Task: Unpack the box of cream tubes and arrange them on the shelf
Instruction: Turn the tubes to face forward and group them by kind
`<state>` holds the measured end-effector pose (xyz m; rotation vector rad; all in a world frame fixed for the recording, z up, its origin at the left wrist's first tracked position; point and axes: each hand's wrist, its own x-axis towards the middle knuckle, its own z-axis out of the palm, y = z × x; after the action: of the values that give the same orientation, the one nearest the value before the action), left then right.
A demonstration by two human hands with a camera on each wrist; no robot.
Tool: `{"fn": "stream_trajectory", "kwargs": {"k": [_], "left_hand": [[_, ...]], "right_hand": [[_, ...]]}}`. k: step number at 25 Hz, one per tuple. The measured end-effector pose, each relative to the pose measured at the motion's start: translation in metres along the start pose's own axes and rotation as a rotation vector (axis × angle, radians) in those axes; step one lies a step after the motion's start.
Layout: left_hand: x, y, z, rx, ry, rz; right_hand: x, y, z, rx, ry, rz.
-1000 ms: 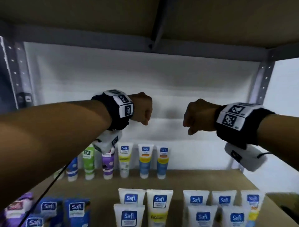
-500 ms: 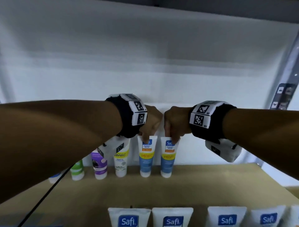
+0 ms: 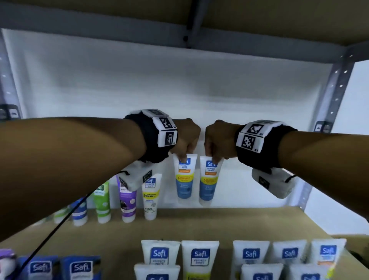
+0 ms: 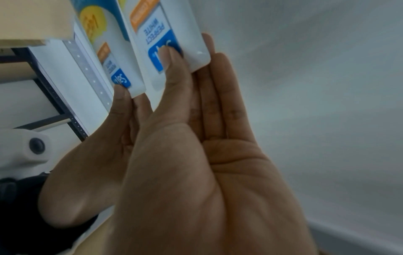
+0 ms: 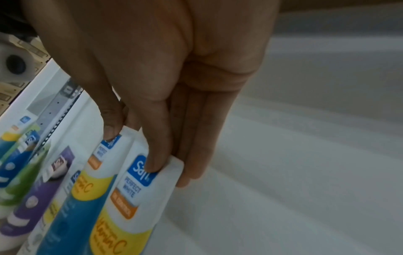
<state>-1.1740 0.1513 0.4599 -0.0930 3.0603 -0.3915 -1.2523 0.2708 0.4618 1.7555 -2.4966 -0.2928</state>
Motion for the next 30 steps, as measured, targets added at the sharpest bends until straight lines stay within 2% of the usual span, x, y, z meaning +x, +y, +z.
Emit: {"fn": "stream_trajectory", "kwargs": {"k": [8, 15, 21, 30], "left_hand": [[-0.099, 0.044, -0.092, 0.104, 0.175, -0.064], [-0.175, 0.092, -0.122, 0.141, 0.242, -0.066], [-0.218, 0.132, -0.086, 0.059, 0.219, -0.064], [-0.246, 0.168, 0.029, -0.189, 0.185, -0.094]], "right_hand": [[-0.104, -0.029, -0.074, -0.062, 0.23, 0.079], [-0.184, -0.066, -0.092, -0.043, 0.335, 0.071], [-0.23, -0.096, -0.055, 0.058, 0.279, 0.058], [-0.255, -0.121, 0.042, 0.236, 0.205, 0.092]]}}
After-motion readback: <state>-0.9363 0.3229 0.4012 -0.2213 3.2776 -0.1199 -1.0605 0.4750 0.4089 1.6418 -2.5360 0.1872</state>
